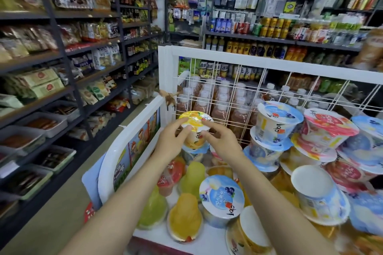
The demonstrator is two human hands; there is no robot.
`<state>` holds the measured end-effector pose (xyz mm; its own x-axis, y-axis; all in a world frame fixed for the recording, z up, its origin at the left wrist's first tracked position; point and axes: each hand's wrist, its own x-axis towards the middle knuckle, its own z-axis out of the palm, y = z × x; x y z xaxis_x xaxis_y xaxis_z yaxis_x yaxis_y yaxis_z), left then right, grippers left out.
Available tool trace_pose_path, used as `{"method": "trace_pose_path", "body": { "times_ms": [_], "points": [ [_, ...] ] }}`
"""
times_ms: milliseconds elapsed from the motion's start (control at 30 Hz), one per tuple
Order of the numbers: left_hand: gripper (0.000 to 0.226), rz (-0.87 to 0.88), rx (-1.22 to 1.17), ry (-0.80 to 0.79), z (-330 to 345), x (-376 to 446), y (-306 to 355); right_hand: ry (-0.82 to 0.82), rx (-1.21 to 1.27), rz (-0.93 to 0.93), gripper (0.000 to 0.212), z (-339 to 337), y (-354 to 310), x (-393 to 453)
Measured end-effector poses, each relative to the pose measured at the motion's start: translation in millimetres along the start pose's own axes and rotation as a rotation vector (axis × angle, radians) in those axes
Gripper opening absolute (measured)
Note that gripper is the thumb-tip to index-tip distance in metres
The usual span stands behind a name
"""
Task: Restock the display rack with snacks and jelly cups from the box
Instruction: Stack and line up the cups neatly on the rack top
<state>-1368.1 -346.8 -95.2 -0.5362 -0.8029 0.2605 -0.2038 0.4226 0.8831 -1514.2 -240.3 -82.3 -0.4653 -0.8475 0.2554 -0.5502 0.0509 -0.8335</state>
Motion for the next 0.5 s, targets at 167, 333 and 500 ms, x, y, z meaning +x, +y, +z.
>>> {"method": "trace_pose_path", "body": {
  "times_ms": [167, 333, 500],
  "points": [
    [0.054, 0.021, 0.318, -0.102, -9, -11, 7, -0.045, -0.082, -0.019, 0.055, -3, -7, -18],
    [0.074, 0.246, 0.454, -0.230, -19, -77, 22, -0.192, -0.256, 0.006, 0.039, -31, -12, -73],
    [0.081, 0.240, 0.681, -0.499, -15, -115, 16, -0.450, -0.397, 0.051, 0.083, -38, -5, -121]
  ]
}}
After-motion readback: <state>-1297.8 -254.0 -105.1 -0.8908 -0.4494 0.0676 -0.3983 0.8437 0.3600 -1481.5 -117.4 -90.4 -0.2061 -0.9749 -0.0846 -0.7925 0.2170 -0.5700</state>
